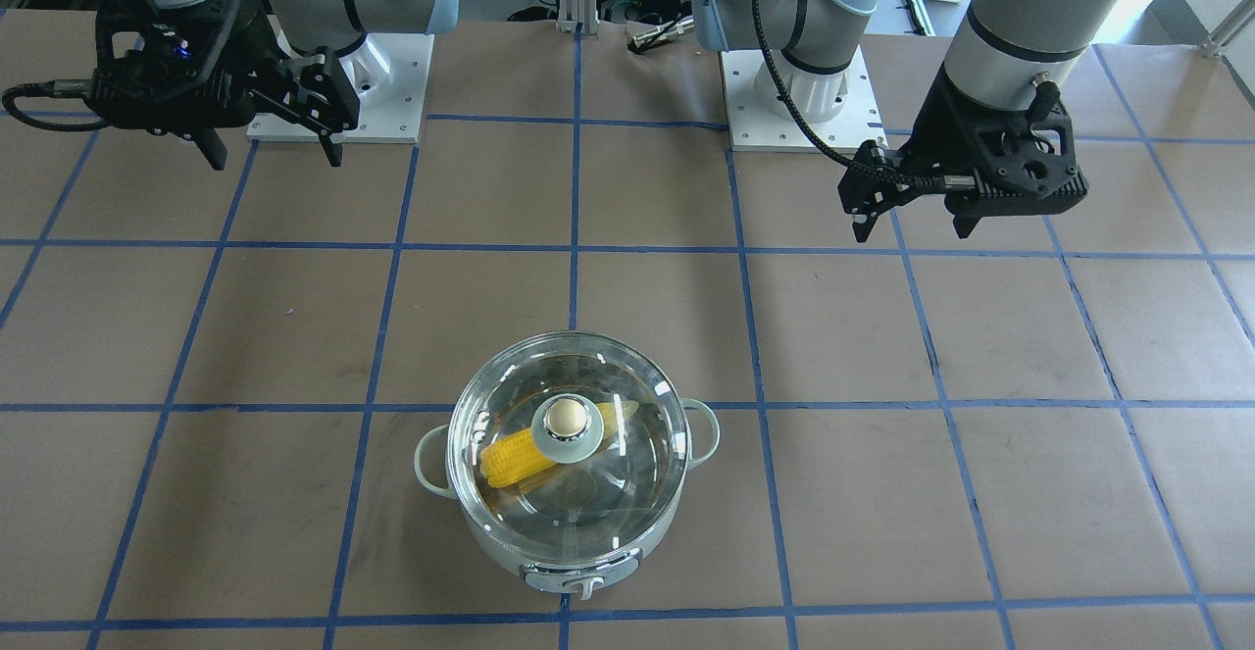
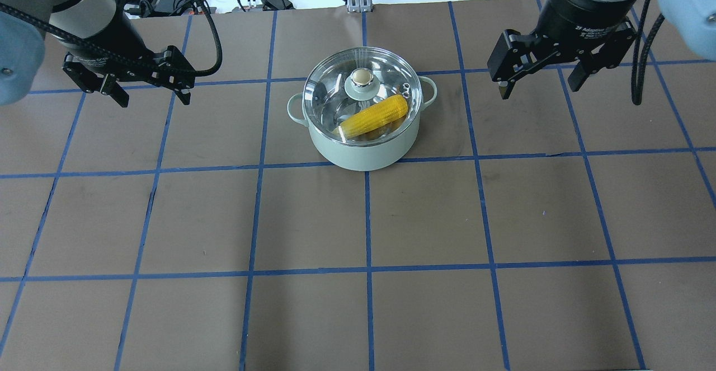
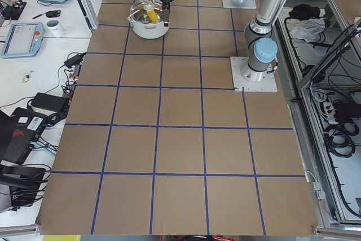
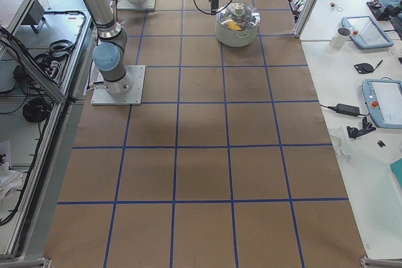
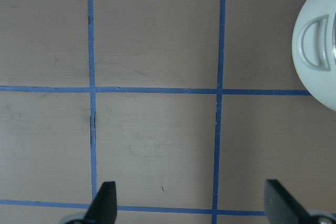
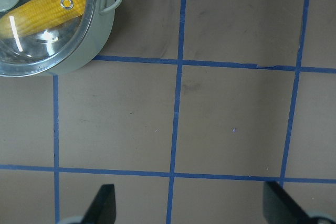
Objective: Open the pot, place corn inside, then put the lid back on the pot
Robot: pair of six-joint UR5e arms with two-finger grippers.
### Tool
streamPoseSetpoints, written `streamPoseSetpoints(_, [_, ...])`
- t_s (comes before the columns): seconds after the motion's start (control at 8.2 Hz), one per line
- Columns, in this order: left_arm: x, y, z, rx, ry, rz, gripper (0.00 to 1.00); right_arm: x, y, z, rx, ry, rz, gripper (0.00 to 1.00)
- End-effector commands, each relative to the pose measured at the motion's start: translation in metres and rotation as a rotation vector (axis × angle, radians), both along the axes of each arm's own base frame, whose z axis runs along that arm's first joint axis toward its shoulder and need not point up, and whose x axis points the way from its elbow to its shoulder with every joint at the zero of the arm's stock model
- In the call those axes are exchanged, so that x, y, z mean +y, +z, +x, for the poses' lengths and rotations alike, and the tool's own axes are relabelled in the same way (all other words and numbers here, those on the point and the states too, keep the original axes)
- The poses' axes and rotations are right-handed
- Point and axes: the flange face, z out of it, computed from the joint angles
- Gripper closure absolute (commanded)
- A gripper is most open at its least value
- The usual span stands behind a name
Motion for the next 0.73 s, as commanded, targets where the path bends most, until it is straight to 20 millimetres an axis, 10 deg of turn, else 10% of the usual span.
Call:
streamPoseSetpoints(0.0, [0.0004, 0.0000, -0.0003, 0.002, 0.000, 0.000, 0.00, 0.0002, 0.0030, -0.0060, 0.008, 0.004, -0.007, 0.00])
streamPoseSetpoints(0.61, [0.0008, -0.0015, -0.0005, 0.004, 0.000, 0.003, 0.00, -0.0049, 0.0048, -0.0062, 0.003, 0.001, -0.043, 0.00])
